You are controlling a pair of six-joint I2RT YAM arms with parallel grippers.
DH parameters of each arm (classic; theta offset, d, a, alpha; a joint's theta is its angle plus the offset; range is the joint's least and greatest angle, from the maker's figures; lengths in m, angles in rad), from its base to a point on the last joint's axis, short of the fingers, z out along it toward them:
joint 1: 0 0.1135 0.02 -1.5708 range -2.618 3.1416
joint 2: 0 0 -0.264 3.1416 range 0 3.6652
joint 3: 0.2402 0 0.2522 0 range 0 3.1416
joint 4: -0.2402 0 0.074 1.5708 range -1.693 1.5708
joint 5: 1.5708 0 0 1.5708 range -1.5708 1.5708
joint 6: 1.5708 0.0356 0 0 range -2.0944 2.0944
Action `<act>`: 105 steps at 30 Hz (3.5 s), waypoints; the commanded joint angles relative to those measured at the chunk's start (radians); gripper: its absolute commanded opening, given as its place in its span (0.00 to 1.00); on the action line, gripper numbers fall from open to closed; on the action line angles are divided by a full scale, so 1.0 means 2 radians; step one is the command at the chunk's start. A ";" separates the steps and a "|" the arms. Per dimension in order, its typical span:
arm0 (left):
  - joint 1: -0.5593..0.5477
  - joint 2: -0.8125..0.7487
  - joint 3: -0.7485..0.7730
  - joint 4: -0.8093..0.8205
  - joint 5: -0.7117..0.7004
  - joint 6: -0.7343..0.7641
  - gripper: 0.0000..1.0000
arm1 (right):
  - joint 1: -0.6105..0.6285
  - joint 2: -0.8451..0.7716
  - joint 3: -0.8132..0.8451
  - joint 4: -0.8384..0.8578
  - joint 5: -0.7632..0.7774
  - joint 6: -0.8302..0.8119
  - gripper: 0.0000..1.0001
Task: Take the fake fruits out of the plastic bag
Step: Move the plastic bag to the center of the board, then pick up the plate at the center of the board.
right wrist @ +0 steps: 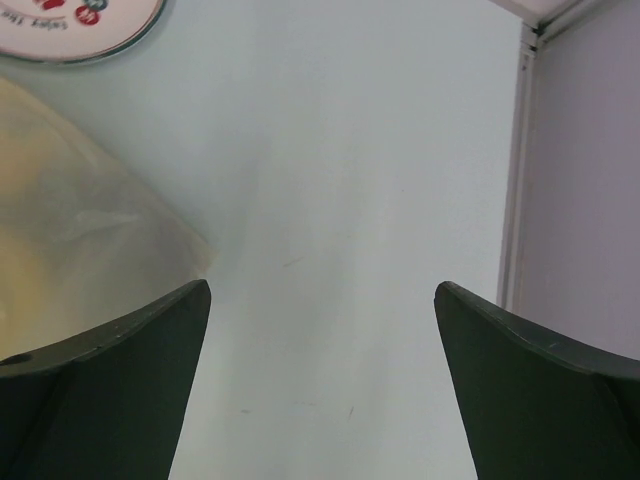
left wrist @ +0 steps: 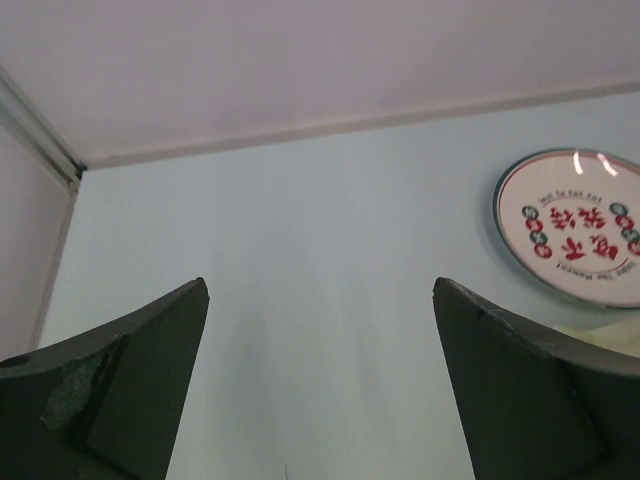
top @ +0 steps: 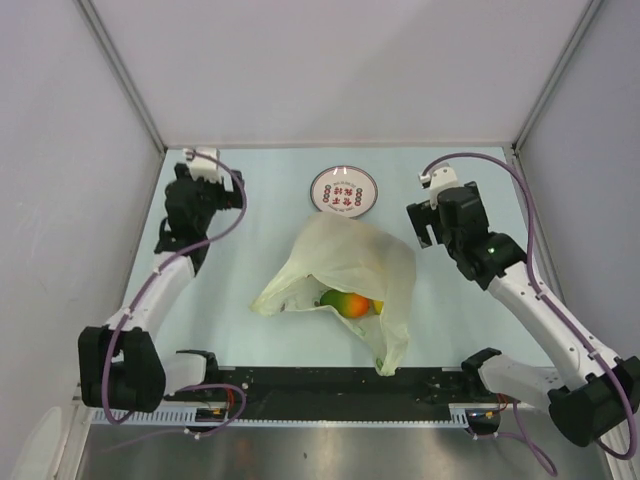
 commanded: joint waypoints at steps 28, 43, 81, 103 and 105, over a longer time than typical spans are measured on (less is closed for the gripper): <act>-0.066 -0.305 0.128 -0.627 0.358 0.222 0.91 | -0.076 -0.056 0.062 -0.144 -0.391 0.082 0.98; -0.066 -0.295 0.184 -0.702 0.431 0.199 1.00 | -0.043 0.023 0.007 -0.155 -0.413 0.106 0.99; -0.147 0.017 0.260 -0.385 0.270 0.058 0.95 | -0.334 0.501 0.510 -0.014 -0.417 0.253 0.00; -0.138 0.478 0.507 -0.324 0.074 -0.322 0.57 | -0.382 0.350 0.364 -0.017 -0.426 0.205 1.00; -0.138 0.494 0.513 -0.320 0.080 -0.338 0.53 | -0.379 0.324 0.337 -0.020 -0.430 0.204 1.00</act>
